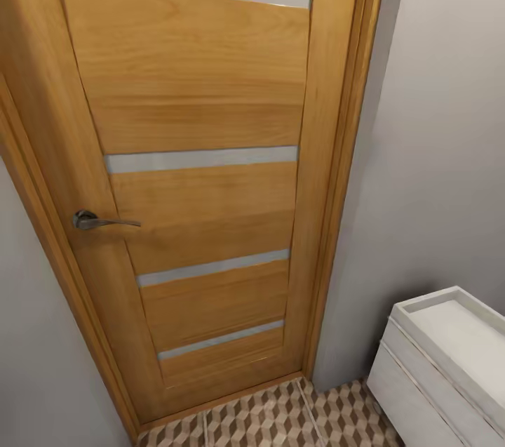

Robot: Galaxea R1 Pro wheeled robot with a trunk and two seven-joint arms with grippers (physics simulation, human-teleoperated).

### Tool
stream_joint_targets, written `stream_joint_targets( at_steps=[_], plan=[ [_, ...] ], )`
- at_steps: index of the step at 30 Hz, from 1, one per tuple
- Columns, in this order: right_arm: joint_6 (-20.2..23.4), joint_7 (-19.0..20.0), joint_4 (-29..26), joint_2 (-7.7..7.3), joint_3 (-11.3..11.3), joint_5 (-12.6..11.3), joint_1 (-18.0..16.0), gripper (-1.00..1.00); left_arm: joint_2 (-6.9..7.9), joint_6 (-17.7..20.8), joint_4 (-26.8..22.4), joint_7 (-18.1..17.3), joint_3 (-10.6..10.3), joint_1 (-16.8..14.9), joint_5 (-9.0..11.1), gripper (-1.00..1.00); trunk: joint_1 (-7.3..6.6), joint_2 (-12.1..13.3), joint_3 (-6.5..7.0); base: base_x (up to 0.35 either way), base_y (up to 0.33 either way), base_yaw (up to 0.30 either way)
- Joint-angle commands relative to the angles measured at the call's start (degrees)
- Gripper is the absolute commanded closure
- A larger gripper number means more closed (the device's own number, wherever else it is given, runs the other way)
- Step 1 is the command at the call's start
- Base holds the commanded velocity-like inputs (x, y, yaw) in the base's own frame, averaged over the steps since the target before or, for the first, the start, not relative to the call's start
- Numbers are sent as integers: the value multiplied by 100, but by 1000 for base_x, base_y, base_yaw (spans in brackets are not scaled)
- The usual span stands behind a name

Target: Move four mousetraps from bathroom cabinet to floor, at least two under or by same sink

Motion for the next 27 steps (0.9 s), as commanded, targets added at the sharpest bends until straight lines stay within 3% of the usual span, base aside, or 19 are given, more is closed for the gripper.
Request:
stream_joint_targets(
  at_steps=[1, 8, 12, 27],
  plan=[
    [-9, -9, -9, 33, 10, 3, -34, -100, -33, -33, -18, -13, 2, 33, -18, -100, 0, -3, -3, 0, 0, 0],
    [-9, -9, -9, 258, 14, 7, -263, -100, -258, -35, -18, -10, 3, 261, -18, -100, 0, -3, -3, 0, 0, 0],
    [-9, -9, -9, 277, 12, 7, -342, -100, -387, -38, -18, -11, 1, 324, -19, -100, 0, -3, -3, 0, 0, 0],
    [-9, -9, -9, 281, 15, 9, -377, -100, -440, -37, -18, -10, 2, 349, -18, -100, 0, -3, -3, 0, 0, 0]
  ],
)
